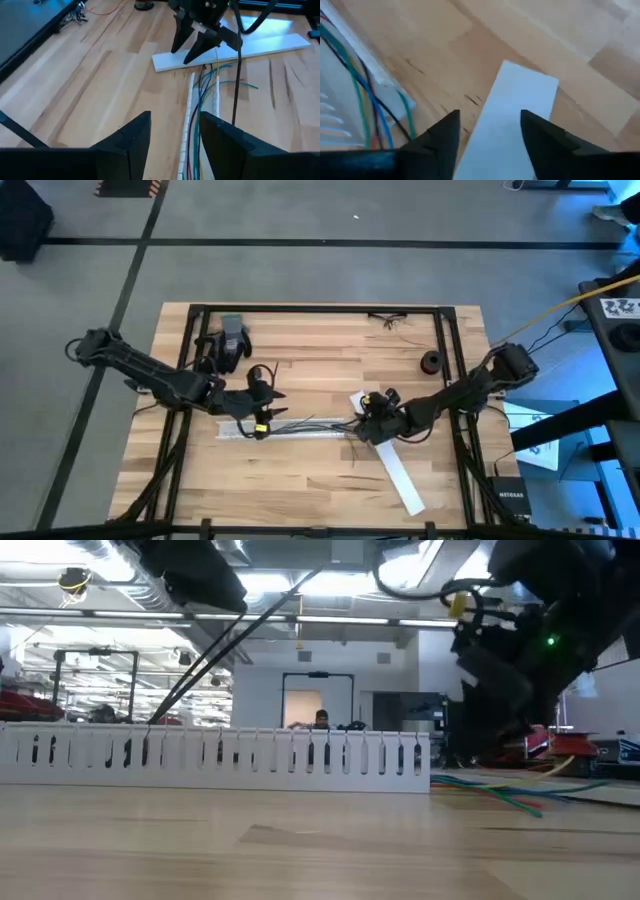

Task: Ziptie cables
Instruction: Close the white cable duct

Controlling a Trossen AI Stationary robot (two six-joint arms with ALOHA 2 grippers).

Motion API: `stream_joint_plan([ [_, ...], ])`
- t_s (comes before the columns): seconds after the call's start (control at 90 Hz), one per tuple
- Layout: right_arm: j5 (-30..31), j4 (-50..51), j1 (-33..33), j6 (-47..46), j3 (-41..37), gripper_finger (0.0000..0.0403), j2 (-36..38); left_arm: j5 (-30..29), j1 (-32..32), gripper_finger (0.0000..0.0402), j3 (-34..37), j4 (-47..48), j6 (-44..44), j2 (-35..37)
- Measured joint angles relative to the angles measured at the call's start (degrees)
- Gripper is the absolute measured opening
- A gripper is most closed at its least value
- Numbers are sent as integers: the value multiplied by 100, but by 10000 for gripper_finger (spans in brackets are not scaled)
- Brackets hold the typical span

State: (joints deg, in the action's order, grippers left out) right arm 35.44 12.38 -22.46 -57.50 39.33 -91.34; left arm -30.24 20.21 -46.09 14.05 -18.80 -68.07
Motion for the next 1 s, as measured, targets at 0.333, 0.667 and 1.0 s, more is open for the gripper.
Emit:
stream_joint_plan([
  [0.333,-201,82,338,77,9,337,-142,2,4,164,0,45,-38,0],
  [0.667,-99,-57,330,-373,24,340,-738,0,6,164,0,41,-31,-1],
  [1.0,-113,-95,333,-360,37,215,-810,2,7,164,0,41,-29,-1],
])
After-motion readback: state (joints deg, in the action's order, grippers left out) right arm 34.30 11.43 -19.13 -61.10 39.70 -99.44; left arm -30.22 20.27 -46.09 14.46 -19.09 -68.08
